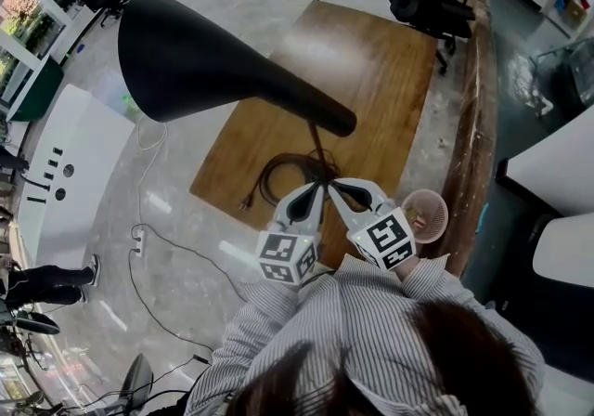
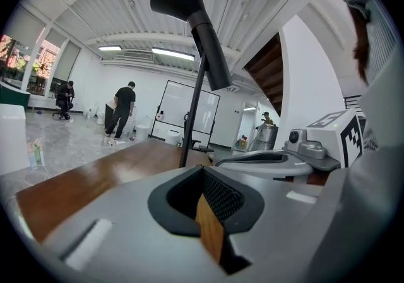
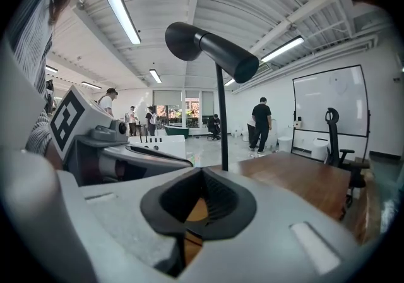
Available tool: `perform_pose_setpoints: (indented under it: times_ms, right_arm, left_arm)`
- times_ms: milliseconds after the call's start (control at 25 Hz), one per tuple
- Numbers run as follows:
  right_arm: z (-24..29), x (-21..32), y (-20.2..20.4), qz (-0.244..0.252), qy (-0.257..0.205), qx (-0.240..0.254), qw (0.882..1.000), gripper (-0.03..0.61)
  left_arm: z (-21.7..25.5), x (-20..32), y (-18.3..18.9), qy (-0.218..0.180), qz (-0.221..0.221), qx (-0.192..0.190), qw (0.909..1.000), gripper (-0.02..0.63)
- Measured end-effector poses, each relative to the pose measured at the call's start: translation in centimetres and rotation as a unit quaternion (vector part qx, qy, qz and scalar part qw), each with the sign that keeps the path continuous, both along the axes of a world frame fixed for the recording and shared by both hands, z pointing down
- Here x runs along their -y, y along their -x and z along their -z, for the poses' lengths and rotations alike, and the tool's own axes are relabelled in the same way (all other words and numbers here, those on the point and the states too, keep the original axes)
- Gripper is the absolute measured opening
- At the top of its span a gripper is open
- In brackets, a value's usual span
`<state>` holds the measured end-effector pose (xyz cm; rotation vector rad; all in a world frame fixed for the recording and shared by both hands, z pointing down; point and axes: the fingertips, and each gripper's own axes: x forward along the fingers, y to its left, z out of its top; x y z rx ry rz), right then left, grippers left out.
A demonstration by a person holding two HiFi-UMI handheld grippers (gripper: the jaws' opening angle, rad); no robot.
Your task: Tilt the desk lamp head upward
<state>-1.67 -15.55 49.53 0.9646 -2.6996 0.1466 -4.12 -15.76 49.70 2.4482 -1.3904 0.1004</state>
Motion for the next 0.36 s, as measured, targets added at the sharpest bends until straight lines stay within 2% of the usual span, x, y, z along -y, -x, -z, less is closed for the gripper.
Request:
perform_pose_setpoints:
  times_ms: [360]
  right_arm:
    - [0.37, 0.67, -0.50, -0.010, -0.002, 0.000, 1.000, 0.002]
  left_arm:
    - [-0.04, -0.04, -0.17, 0.009, -0.008, -0.004, 0.9999, 0.003]
